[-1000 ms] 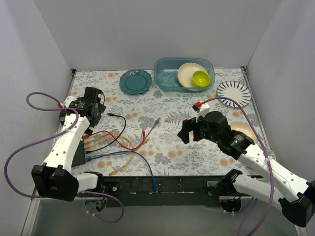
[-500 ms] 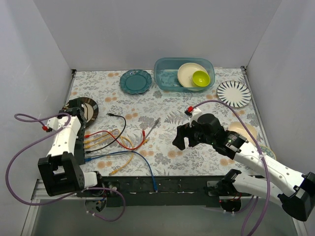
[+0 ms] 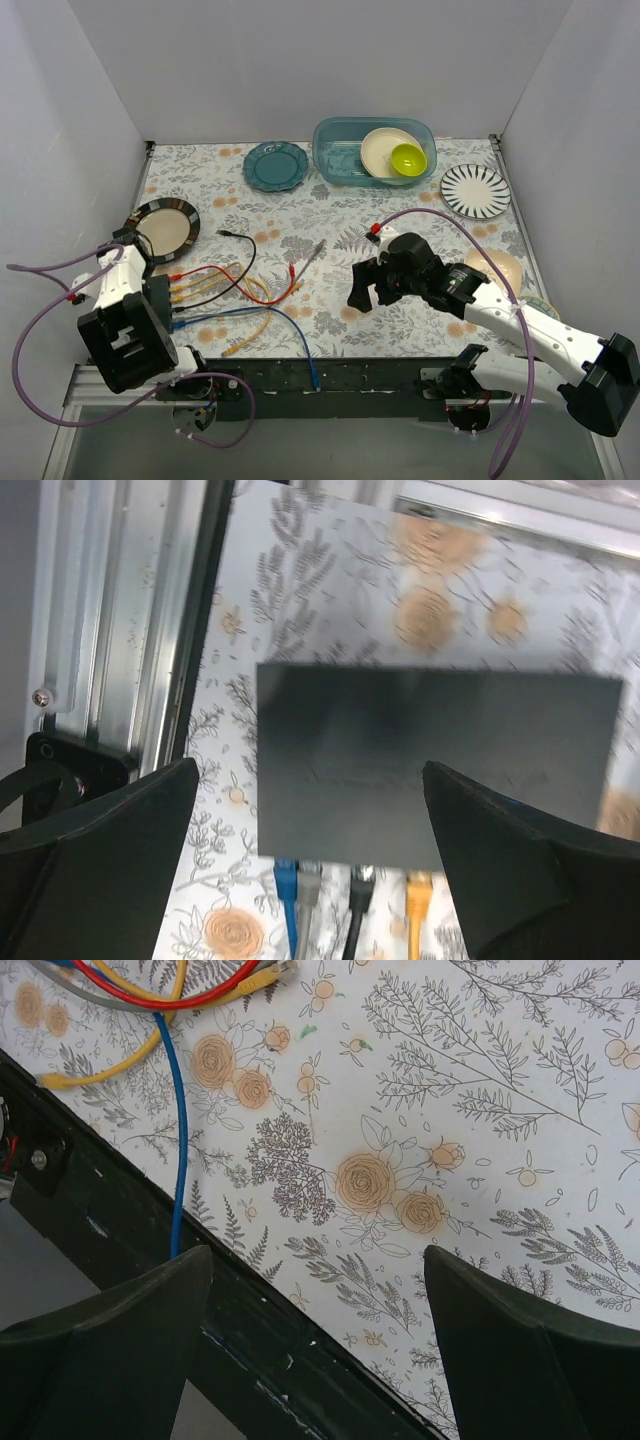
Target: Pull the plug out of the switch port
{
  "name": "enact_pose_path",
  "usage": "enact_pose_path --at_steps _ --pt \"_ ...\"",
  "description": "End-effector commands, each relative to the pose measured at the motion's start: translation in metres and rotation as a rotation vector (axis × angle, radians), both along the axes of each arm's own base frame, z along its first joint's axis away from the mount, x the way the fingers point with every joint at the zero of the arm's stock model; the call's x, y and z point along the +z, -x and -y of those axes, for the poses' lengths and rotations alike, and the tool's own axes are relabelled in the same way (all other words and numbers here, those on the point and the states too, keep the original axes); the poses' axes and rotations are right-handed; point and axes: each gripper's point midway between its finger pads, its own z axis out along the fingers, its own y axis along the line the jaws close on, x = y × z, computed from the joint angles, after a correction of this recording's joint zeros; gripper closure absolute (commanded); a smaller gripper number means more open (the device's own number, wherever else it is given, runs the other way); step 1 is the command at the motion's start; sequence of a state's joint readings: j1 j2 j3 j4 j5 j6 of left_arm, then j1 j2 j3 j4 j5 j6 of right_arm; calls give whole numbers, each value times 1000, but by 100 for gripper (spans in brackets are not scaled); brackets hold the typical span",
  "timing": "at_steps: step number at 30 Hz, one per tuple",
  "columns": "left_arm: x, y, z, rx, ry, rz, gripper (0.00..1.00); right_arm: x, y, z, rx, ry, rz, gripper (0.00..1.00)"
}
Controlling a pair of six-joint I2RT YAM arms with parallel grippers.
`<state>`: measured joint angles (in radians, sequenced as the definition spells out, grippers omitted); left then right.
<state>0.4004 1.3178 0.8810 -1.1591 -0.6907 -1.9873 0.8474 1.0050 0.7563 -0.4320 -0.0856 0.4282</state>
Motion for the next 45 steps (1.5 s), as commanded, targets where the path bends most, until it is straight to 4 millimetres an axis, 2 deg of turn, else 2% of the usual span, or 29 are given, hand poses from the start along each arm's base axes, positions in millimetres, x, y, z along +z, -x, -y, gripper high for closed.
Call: enact_pose_path --at_steps 1,3,5,10,14,16,20,26,31,38,45 --pt "-24 0 -24 300 -40 183 4 12 1 -6 14 -17 -1 6" --pt "-31 3 -29 313 4 206 5 11 3 -8 22 -26 -12 6" --pt "-37 -3 -32 310 29 253 6 8 4 -7 21 -22 -17 6" --pt "-36 -16 -45 286 41 370 5 5 4 -4 13 -9 -15 6" --pt "-52 -16 -38 324 96 433 5 0 4 -3 9 0 -26 6" --pt "-67 -15 -32 338 143 458 5 -1 4 -3 7 6 -28 6" --pt "-88 -13 -22 339 221 423 5 -2 2 -2 -2 9 -22 6" --pt "-106 -21 6 231 390 407 12 -7 1 -7 -8 -5 -36 6" --pt "-92 -35 26 78 385 447 19 -8 -6 -15 -7 -7 -36 6" --pt "-83 -47 79 -105 428 422 23 1 -17 -23 -12 -12 -6 6" --pt "-75 -61 112 -233 467 421 26 10 -25 -22 -39 -16 35 6"
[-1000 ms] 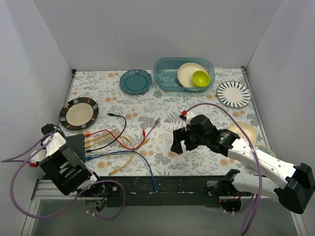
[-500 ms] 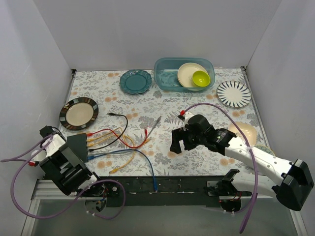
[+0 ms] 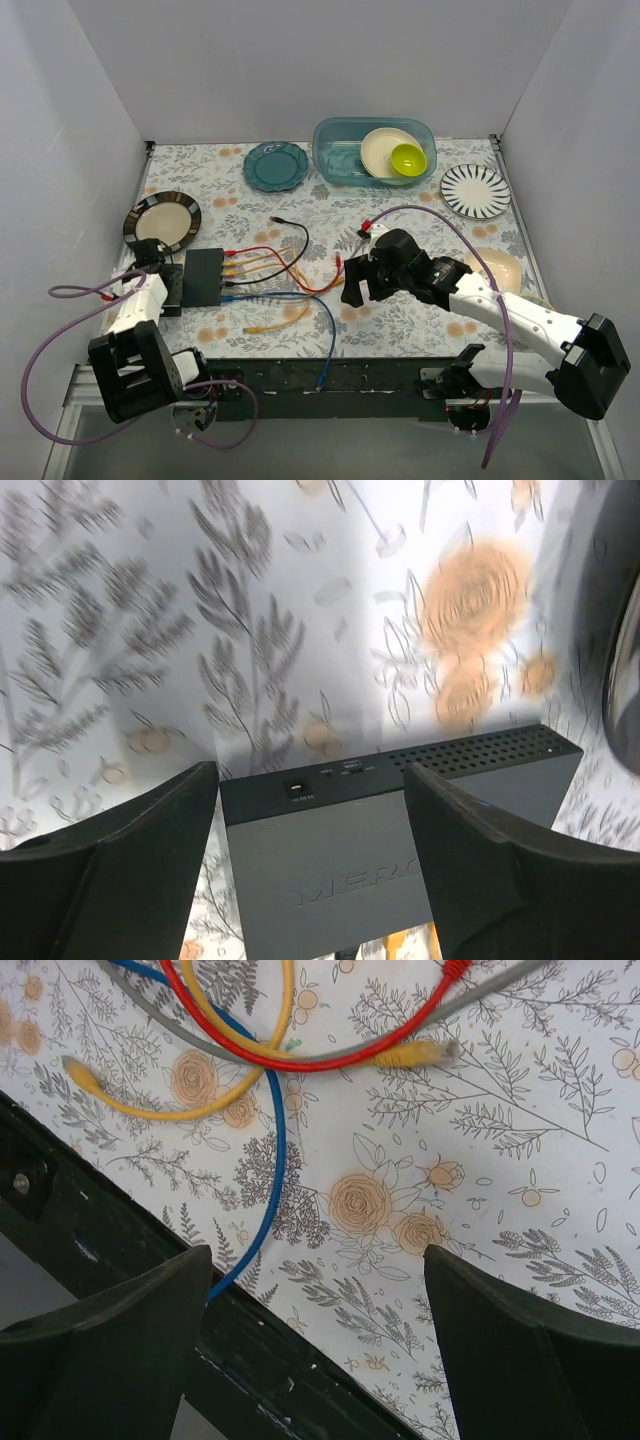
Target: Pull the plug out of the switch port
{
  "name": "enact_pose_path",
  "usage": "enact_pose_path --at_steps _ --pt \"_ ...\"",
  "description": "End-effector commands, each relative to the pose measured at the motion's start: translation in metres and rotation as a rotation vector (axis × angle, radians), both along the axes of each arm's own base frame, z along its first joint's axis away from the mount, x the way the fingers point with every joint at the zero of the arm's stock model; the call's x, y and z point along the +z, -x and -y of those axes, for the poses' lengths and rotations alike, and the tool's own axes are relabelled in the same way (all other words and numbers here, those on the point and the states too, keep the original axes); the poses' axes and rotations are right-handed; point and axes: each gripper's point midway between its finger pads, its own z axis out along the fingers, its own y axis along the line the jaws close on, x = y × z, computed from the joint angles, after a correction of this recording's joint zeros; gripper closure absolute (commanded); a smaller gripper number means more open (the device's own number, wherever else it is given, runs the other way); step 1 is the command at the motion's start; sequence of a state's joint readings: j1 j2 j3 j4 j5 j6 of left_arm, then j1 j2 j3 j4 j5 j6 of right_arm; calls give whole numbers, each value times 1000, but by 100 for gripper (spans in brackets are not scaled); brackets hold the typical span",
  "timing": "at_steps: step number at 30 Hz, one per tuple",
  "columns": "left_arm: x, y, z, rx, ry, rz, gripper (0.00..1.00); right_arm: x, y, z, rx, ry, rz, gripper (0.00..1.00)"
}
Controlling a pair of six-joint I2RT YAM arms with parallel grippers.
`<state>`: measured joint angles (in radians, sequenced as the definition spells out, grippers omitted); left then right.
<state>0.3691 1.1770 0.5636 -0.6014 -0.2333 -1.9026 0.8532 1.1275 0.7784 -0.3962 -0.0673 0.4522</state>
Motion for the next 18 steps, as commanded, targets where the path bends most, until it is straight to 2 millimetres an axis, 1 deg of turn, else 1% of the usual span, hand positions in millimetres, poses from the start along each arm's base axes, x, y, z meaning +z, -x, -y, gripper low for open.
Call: enact_pose_path --at_steps 1,2,4,5,7,8,10,11,13,14,15,16,17,18 --pt "-14 10 52 -100 167 -53 26 29 -15 -11 -19 -62 82 6" --pt "-13 8 60 -132 169 -51 26 31 -16 -10 -24 -66 87 6" --pt "-10 2 69 -170 172 -42 27 32 -16 -9 -32 -69 92 6" --pt "-10 1 80 -206 181 -43 27 33 -17 -8 -36 -69 97 6" --pt "-9 -4 93 -249 187 -37 28 36 -17 -7 -43 -74 110 6" --pt "-8 -6 106 -298 189 -39 28 39 -19 -7 -45 -77 118 6" --pt "-10 -9 123 -352 193 -48 28 44 -26 -5 -67 -71 150 6" --pt "-6 -12 136 -402 190 -42 29 50 -30 -6 -74 -74 170 6" --pt "-4 -15 145 -431 187 -44 29 56 -36 -9 -82 -78 189 6" --pt "0 -19 150 -447 188 -35 29 61 -39 -11 -85 -82 201 6" --pt "3 -19 149 -447 179 -34 29 70 -47 -16 -92 -92 225 6" --pt "8 -23 146 -445 162 -25 27 76 -52 -18 -98 -96 241 6" --pt "19 -28 143 -446 138 2 26 82 -58 -19 -118 -95 262 7" --pt "37 -39 139 -445 103 34 23 96 -68 -26 -126 -118 296 7"
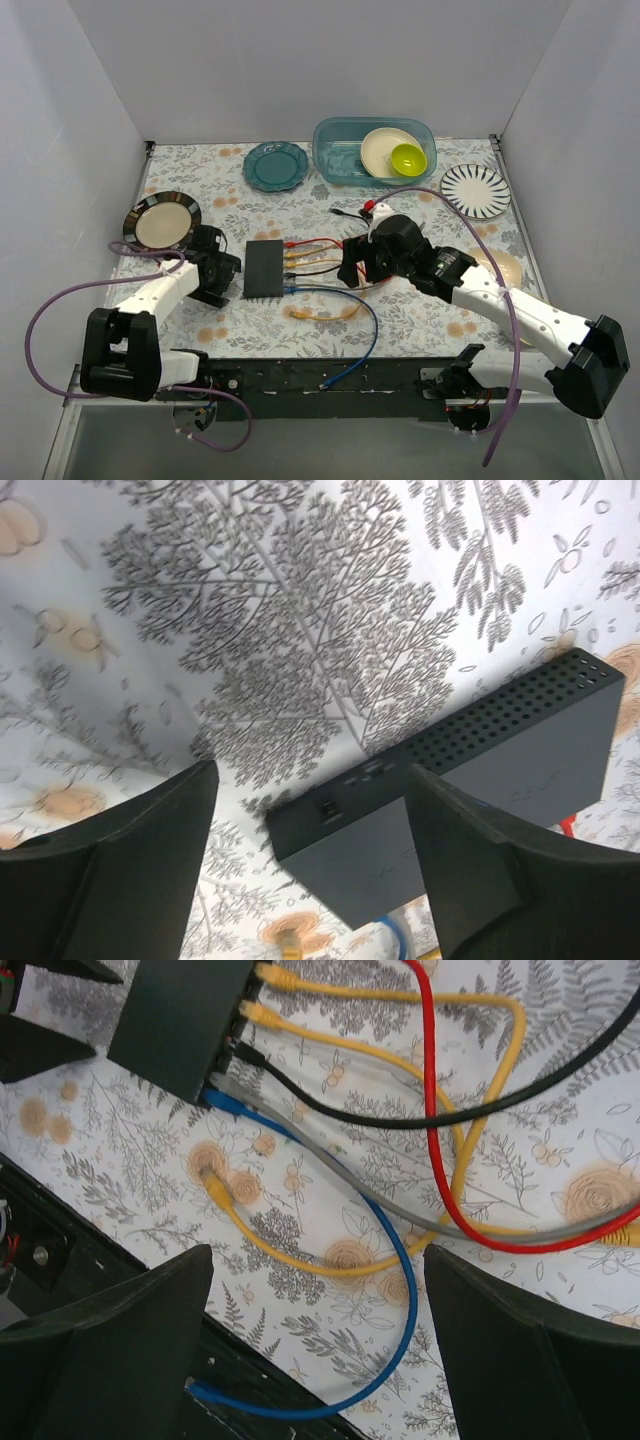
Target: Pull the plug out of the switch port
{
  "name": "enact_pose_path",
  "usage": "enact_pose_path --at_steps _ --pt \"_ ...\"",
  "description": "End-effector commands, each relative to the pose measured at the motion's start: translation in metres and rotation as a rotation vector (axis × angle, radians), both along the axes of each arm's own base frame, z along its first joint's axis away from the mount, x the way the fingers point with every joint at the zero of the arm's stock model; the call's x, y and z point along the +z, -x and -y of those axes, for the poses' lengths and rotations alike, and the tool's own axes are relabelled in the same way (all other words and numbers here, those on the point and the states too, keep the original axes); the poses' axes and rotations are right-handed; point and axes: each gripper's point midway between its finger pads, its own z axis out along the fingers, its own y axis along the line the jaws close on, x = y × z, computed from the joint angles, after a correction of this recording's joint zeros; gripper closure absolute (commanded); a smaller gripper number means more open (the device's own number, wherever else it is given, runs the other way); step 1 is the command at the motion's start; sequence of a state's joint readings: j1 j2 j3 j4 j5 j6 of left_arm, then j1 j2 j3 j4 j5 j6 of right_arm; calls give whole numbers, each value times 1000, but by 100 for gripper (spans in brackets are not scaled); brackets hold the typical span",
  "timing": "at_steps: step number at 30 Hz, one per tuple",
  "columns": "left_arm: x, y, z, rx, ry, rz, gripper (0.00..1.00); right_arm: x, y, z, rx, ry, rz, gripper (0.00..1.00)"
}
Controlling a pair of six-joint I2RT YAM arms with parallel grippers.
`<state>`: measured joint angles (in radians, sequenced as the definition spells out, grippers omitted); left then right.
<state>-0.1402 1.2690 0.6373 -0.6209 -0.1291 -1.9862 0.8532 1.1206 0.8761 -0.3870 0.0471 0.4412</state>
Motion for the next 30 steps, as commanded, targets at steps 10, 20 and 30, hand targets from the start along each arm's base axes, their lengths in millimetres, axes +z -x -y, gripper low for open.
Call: enact_pose_path --at_steps 10,20,30 --pt "128 -32 1 -60 -42 271 20 39 -138 -59 -146 -98 97 49" --pt "61 53 85 -416 56 131 81 -48 -187 -81 -123 31 -25 67" --pt "3 82 86 -518 4 -129 100 -108 -166 -66 -105 143 -149 72"
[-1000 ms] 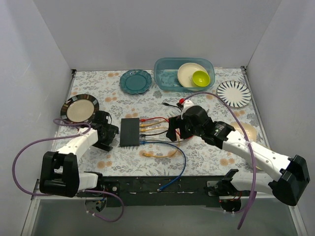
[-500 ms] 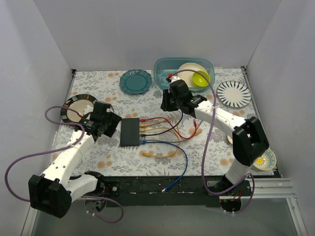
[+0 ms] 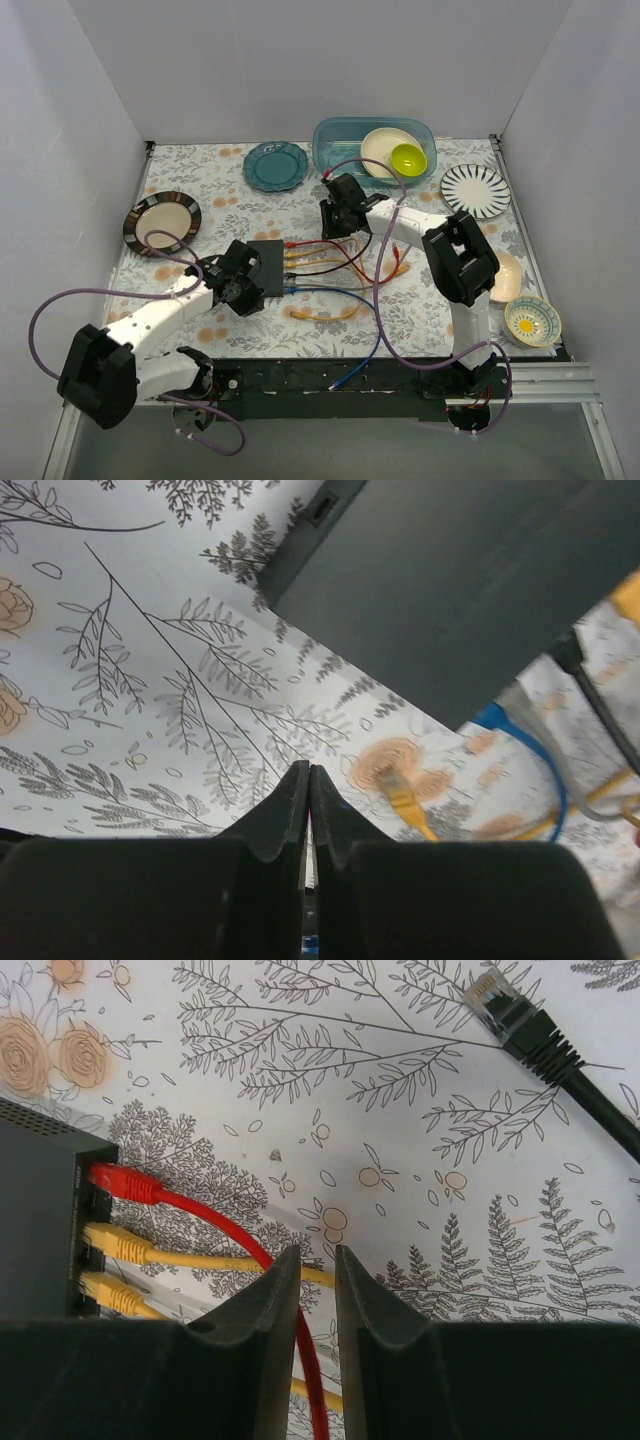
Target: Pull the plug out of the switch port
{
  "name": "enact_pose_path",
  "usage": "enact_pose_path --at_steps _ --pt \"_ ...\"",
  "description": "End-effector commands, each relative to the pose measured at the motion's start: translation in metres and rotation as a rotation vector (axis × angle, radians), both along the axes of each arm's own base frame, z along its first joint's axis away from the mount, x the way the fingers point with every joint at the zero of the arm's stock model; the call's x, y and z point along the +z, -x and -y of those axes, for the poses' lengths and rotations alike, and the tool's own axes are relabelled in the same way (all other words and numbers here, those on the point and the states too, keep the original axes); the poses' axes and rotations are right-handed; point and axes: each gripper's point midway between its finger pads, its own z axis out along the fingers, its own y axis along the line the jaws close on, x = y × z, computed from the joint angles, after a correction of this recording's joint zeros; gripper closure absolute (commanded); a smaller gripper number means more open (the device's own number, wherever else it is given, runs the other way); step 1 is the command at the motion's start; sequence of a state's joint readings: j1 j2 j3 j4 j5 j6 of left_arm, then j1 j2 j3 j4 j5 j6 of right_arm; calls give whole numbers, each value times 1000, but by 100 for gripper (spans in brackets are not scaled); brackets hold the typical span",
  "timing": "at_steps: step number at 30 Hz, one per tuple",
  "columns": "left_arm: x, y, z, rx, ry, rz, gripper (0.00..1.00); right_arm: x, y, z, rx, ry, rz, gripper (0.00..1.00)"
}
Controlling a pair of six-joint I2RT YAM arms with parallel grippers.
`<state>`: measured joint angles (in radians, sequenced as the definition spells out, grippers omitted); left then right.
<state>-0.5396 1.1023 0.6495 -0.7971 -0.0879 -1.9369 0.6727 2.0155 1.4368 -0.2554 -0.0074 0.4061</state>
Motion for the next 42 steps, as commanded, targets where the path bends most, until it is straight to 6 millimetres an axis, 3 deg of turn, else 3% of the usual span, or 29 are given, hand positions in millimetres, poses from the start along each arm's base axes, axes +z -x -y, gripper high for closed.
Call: enact_pose_path --at_steps 1,3,4,6,10,13,16,22,23,24,30,33,34,35,37,39,42 --pt "-28 13 0 -62 -61 -130 100 -6 15 14 20 34 -14 72" --pt "-35 12 1 -73 -74 -154 100 -4 19 24 7 48 7 72" --pt "-41 12 1 -77 -87 -175 100 -16 32 33 9 67 -21 72" --pt "-46 8 4 -86 -92 -183 100 -8 43 29 43 17 -20 72" --pt "-64 0 2 -109 -159 -240 100 -19 80 32 95 12 -80 71" --pt "-66 -16 5 -130 -185 -236 99 -22 105 38 126 26 -89 70" --pt "-68 -37 12 -146 -176 -226 95 -25 130 44 142 17 -112 70" --pt "-52 -109 42 -172 -132 -132 94 -18 161 45 146 -30 -133 69" --pt "-51 -115 44 -178 -136 -137 94 -17 162 45 145 -32 -132 69" --pt "-47 -135 53 -184 -127 -115 94 -15 163 44 145 -34 -132 69" --pt "-38 -185 57 -168 -91 -70 94 -8 168 44 144 -32 -120 69" --pt "-32 -209 54 -150 -80 -47 93 1 157 56 92 33 -77 66" --pt "-26 -214 51 -140 -82 -49 93 5 148 74 34 109 -38 64" --pt "-21 -219 47 -132 -101 -35 93 18 138 75 12 121 2 59" --pt "-9 -219 40 -119 -131 -16 94 38 125 98 -65 185 70 54" --pt "12 -215 27 -80 -169 32 93 62 111 106 -112 187 139 48" --pt "29 -198 13 -50 -188 68 91 94 91 112 -168 119 239 44"
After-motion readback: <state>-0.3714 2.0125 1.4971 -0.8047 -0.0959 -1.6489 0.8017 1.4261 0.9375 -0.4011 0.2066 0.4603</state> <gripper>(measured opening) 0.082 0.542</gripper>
